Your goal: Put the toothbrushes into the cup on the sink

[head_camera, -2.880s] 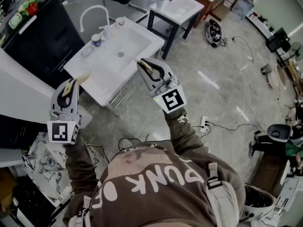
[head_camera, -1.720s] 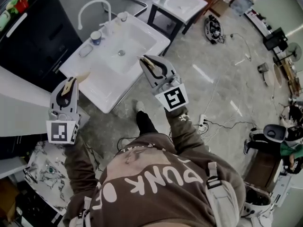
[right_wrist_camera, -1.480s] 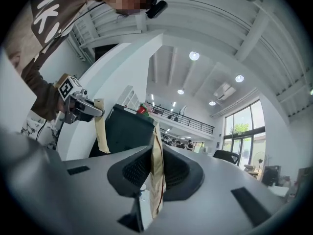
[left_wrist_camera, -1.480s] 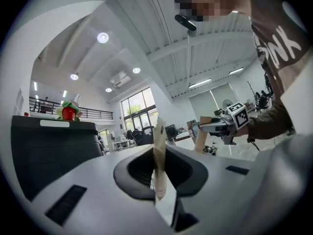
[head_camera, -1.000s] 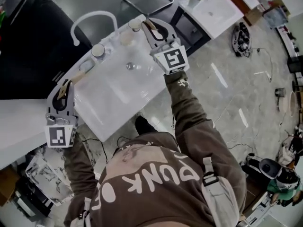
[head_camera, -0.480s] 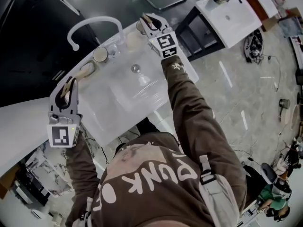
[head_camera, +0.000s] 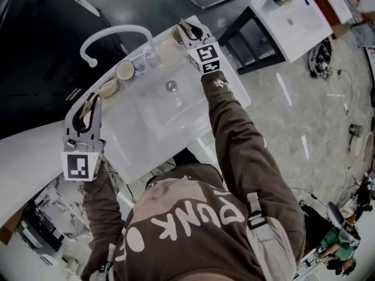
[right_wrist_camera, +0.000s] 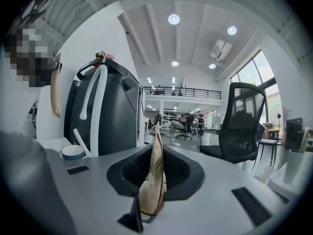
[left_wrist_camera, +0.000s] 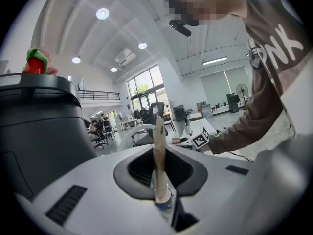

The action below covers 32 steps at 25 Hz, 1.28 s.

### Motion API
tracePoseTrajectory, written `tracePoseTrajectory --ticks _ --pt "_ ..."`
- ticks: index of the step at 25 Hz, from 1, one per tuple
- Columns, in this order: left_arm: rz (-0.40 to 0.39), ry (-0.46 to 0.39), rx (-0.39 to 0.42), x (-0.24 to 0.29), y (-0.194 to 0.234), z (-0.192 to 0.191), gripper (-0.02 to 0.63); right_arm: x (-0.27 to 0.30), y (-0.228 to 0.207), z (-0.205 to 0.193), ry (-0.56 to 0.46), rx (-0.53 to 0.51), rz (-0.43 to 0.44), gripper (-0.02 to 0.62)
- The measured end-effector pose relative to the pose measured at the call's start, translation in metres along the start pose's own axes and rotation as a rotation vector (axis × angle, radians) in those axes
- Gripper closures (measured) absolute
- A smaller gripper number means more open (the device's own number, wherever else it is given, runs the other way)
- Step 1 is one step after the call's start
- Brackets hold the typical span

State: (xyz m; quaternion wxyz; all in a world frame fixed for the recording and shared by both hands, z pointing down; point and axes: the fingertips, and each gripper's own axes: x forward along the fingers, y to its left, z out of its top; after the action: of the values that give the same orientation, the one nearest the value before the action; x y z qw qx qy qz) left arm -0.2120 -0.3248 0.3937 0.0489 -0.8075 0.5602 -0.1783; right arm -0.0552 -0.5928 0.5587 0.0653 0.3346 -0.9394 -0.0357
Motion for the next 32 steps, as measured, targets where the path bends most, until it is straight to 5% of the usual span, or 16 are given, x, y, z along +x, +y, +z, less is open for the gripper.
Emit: tracePoseTrajectory --ticks 3,6,11,22,32 --pt "-0.004 0.007 0.005 0.006 0.0 -0.001 0.566 -0.003 0.002 0.005 -0.013 -0.012 0.018 0.501" --pt "-0.009 0.005 0.015 0.014 0.001 -0.001 0.566 -0.01 0.005 0.019 -0.043 -0.021 0.048 0.39" --pt "-0.016 0.006 0.029 0.031 0.012 -0.015 0.566 -0.028 0.011 0.053 -0.122 -0.049 0.057 0.344" --pt "-0.076 0.067 0.07 0.095 0.006 -0.091 0.566 -0.062 0.015 0.12 -0.272 -0.129 0.077 0.344" --pt "-0.108 0.116 0.072 0.128 -0.011 -0.154 0.568 -0.092 0.019 0.136 -0.294 -0.148 0.084 0.344"
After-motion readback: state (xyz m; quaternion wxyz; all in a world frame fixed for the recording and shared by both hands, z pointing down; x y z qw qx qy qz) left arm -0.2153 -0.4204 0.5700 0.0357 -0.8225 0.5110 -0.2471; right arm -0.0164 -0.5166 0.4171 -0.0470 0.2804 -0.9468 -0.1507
